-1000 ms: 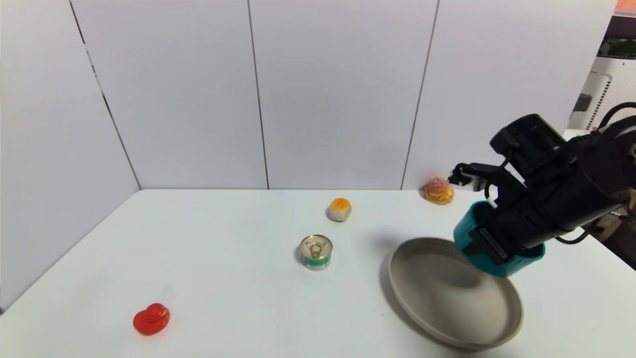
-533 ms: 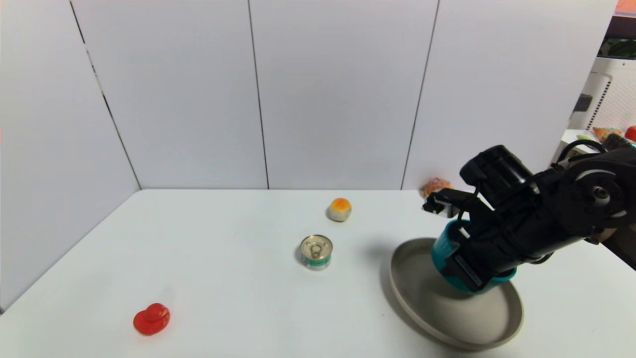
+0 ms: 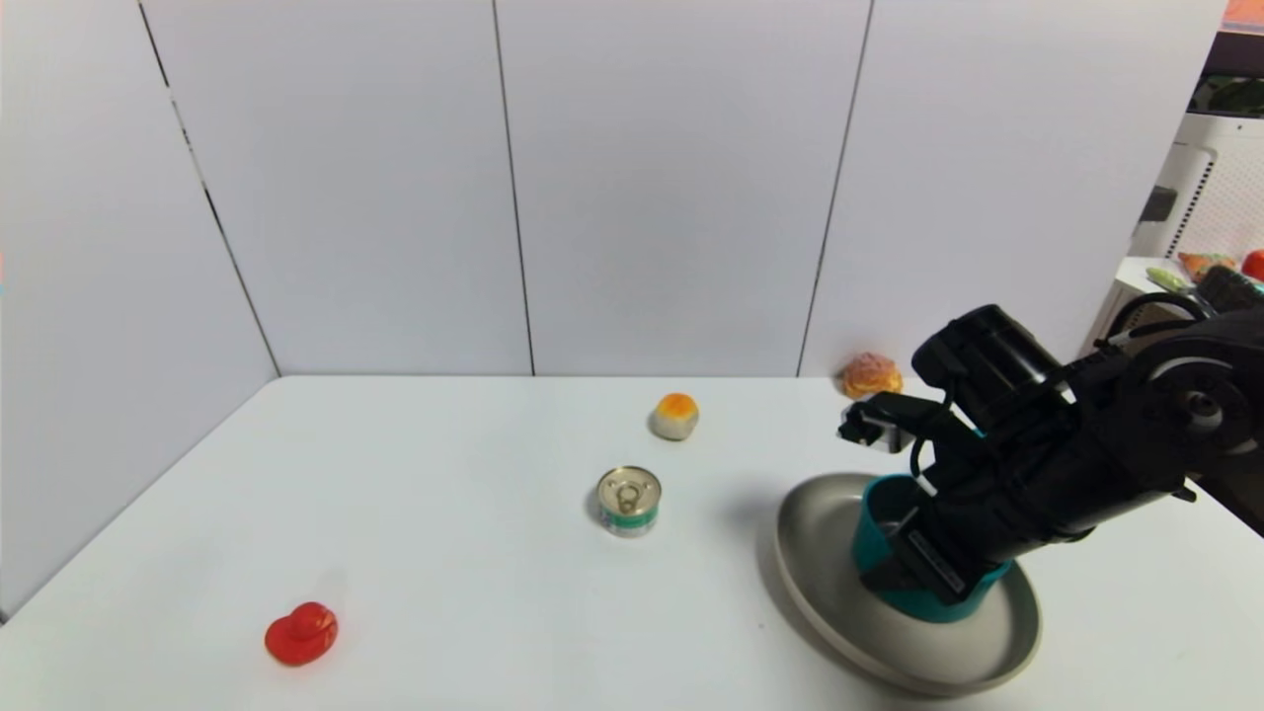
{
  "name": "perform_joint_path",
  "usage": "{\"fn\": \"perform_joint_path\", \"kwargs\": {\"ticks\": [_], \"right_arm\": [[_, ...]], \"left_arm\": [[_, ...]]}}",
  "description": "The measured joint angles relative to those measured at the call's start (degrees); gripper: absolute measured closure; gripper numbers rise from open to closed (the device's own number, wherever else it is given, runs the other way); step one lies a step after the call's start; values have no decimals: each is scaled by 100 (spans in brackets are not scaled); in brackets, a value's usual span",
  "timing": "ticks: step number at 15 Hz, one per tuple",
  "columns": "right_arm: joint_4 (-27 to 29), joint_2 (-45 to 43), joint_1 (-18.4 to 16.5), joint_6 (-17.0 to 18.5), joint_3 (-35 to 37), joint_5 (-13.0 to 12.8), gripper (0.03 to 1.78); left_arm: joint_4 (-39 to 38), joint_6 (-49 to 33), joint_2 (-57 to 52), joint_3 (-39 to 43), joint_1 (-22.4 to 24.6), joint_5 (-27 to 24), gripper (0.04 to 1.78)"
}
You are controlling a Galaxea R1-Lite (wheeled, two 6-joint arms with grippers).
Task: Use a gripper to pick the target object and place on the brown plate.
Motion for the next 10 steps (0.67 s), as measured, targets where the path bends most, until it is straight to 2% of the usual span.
{"fn": "perform_joint_path", "kwargs": {"ticks": [5, 8, 10], "right_arm": [[11, -1053, -243, -17, -190, -18, 39], [0, -2057, -592, 0, -99, -18, 30], [-184, -2886, -922, 5, 288, -21, 26]], "left_arm": [[0, 0, 0, 0, 0, 0, 13], [0, 0, 0, 0, 0, 0, 13], [0, 2, 0, -2, 0, 0, 13]]}}
